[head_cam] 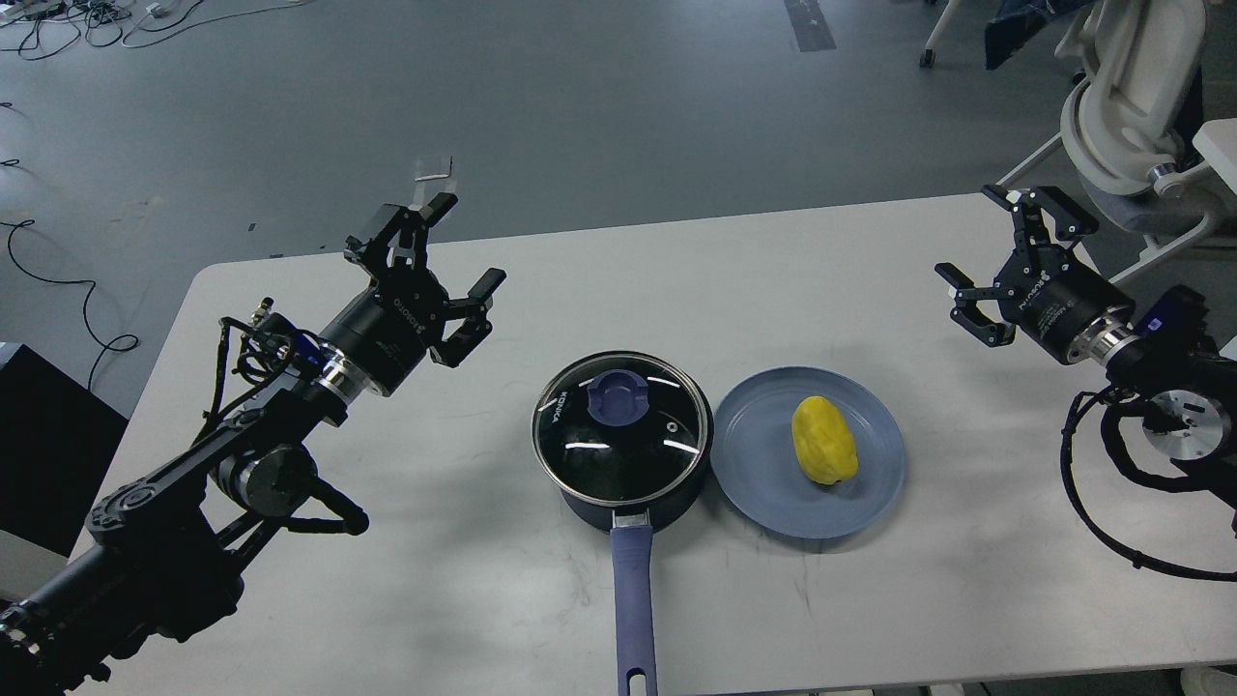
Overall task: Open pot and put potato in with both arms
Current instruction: 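Move the left gripper over the glass lid on the saucepan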
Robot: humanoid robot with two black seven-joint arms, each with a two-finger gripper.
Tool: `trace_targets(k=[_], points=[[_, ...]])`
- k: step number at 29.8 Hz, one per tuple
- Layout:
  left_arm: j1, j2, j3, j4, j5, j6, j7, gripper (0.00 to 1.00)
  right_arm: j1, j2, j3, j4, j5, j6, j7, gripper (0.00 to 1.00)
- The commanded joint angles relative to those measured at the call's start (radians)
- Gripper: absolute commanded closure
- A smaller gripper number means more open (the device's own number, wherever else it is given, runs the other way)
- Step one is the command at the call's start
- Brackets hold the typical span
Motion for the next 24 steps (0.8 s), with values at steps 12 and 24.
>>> trace_targets(k=[12,24], points=[[-0.014,0.053,0.011,-0.011,0.024,-0.027,0.005,0.02,-0.005,-0.002,-0.010,0.007,-0.003,0.000,0.000,0.02],[-0.184,0.285,0.000,-0.382,0.639,-0.091,-0.064,0.02,-0.005,-0.002,-0.014,0.009,-0.009,0.000,0.000,0.02]])
